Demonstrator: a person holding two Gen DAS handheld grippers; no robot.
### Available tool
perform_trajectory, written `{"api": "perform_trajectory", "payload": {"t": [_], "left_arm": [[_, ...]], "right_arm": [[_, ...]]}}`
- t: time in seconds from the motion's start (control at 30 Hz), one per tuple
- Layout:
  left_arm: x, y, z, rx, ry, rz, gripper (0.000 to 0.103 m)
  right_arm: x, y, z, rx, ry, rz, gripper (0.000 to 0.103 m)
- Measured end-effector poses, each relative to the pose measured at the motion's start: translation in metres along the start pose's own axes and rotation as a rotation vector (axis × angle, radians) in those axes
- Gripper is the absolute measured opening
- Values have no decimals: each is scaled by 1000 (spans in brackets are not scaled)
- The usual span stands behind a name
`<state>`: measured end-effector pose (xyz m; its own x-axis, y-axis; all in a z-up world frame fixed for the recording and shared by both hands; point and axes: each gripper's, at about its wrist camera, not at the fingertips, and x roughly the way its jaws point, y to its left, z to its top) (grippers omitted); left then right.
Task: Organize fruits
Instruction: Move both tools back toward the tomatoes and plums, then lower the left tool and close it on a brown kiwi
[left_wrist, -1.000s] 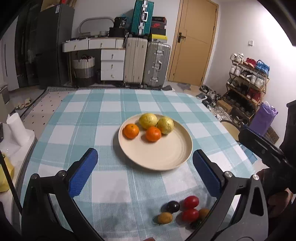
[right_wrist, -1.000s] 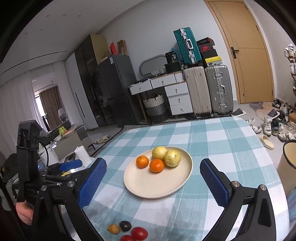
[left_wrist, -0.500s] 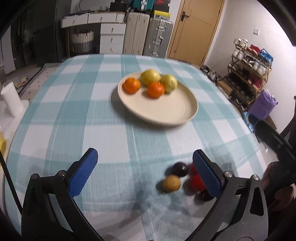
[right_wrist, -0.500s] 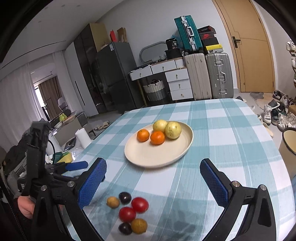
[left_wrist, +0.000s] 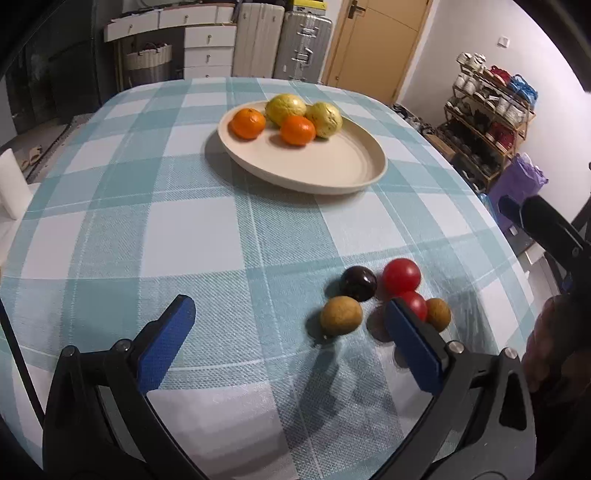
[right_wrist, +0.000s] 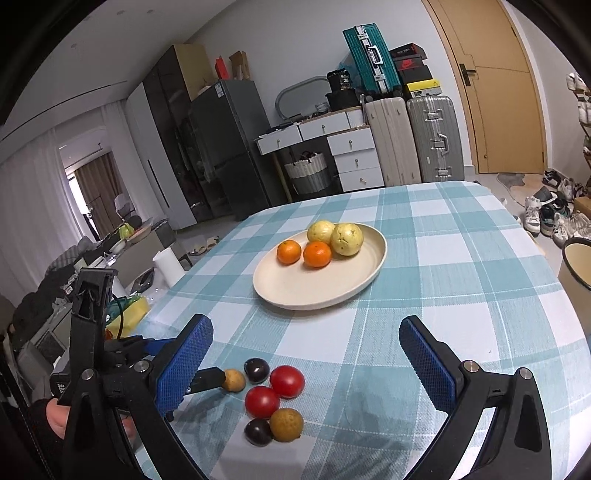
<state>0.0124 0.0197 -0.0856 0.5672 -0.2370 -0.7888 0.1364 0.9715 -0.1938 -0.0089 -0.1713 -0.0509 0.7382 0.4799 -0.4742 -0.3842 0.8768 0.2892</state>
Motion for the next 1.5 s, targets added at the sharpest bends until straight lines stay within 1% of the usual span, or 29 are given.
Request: {"api": "perform_trajectory", "payload": {"t": [0.1, 0.27, 0.37, 0.47, 0.53, 0.6, 0.63, 0.7, 0.73, 0.8, 0.83, 0.87, 0.9, 1.0, 1.1, 1.27, 1.5], "left_arm": [[3, -3, -2, 18, 10, -3, 102], [8, -6, -4, 30, 13, 55, 102], [10, -4, -5, 24, 24, 30, 102], [10, -6, -6, 37, 19, 21, 100], [9, -7, -6, 43, 14, 0, 93], [8, -8, -6, 46, 10, -34, 75], [8, -9, -6, 51, 11, -45, 71], [10, -12, -6, 66, 20, -54, 51], [10, -13, -6, 71, 24, -63, 47], [10, -15, -6, 76, 29, -87, 35], [10, -17, -7, 84, 29, -94, 33], [9, -18, -7, 92, 29, -97, 27], [9, -20, -7, 102, 27, -104, 24], [9, -25, -7, 142, 26, -101, 24], [8, -22, -8, 122, 32, -126, 24], [5, -18, -7, 104, 22, -123, 24], [-5, -9, -3, 77, -5, -112, 24]], "right_arm": [[-1, -1, -1, 0, -2, -7, 103], [1, -2, -2, 6, 14, -7, 103], [3, -2, -4, 1, 23, -3, 103], [4, -2, -6, -2, 29, -2, 103], [5, -3, -7, 2, 31, 2, 103], [6, -3, -8, 7, 36, 4, 103], [7, -3, -8, 8, 40, 6, 103], [7, -4, -9, 11, 47, 10, 103], [7, -3, -9, 10, 49, 12, 103], [7, -3, -10, 7, 51, 12, 103], [7, -3, -11, 8, 53, 13, 103], [7, -4, -11, 8, 56, 15, 103], [7, -4, -11, 7, 59, 15, 103], [6, -4, -12, 0, 63, 9, 103], [5, -6, -10, -1, 65, 6, 103], [4, -7, -10, -1, 73, 9, 103], [11, -7, -16, -10, 124, 5, 103]]}}
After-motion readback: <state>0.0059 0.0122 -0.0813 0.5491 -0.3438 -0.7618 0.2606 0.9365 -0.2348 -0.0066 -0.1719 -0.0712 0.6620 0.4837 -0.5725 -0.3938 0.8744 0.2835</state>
